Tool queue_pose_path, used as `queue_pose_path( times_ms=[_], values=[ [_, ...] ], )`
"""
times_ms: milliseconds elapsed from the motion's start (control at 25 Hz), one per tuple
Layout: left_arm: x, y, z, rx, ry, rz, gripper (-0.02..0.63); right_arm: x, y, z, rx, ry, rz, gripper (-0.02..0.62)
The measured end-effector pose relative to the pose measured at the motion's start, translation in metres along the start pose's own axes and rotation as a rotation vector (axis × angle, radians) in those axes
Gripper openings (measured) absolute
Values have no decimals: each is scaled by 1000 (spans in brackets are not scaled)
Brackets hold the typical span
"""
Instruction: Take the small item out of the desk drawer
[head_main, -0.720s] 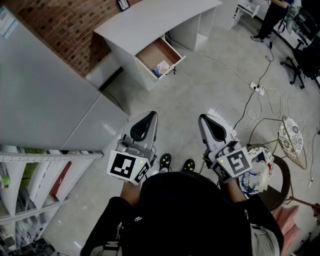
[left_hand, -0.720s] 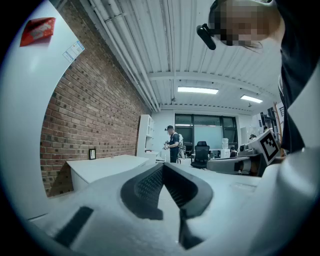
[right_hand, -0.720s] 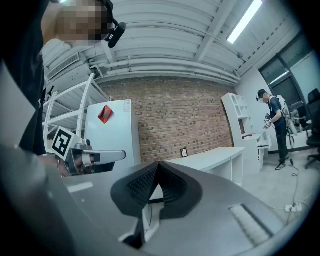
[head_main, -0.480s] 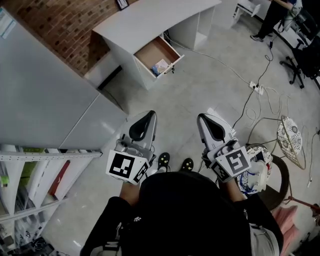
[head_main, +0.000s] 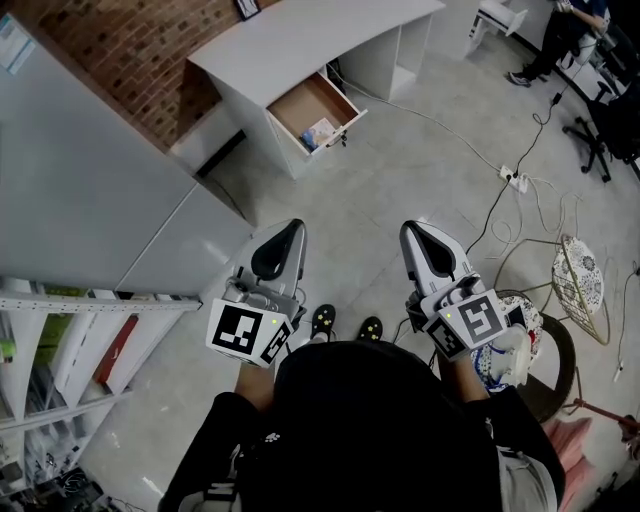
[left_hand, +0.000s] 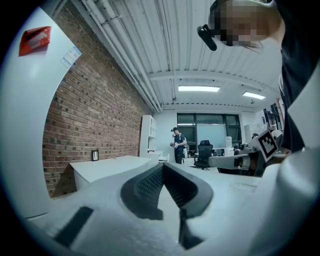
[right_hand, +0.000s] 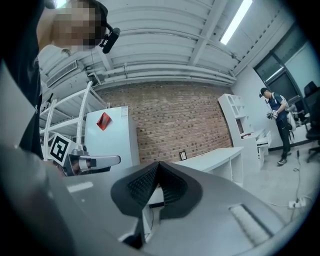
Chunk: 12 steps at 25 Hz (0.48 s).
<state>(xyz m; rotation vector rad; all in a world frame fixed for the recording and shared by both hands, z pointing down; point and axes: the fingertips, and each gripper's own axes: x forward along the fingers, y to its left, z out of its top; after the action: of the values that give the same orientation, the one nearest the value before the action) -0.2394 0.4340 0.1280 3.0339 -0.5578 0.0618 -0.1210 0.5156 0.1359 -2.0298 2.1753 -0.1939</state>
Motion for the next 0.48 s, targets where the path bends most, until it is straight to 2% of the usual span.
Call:
queue_pose_path(
  times_ms=[200,480],
  values=[
    [8,-15,-2,-26,-3,-6,-9,-20,-13,3,4,-8,-4,9],
    [22,-47,-7,-19,8,-21,-9,-55,-33,4,21,-23,-19,9]
  ],
)
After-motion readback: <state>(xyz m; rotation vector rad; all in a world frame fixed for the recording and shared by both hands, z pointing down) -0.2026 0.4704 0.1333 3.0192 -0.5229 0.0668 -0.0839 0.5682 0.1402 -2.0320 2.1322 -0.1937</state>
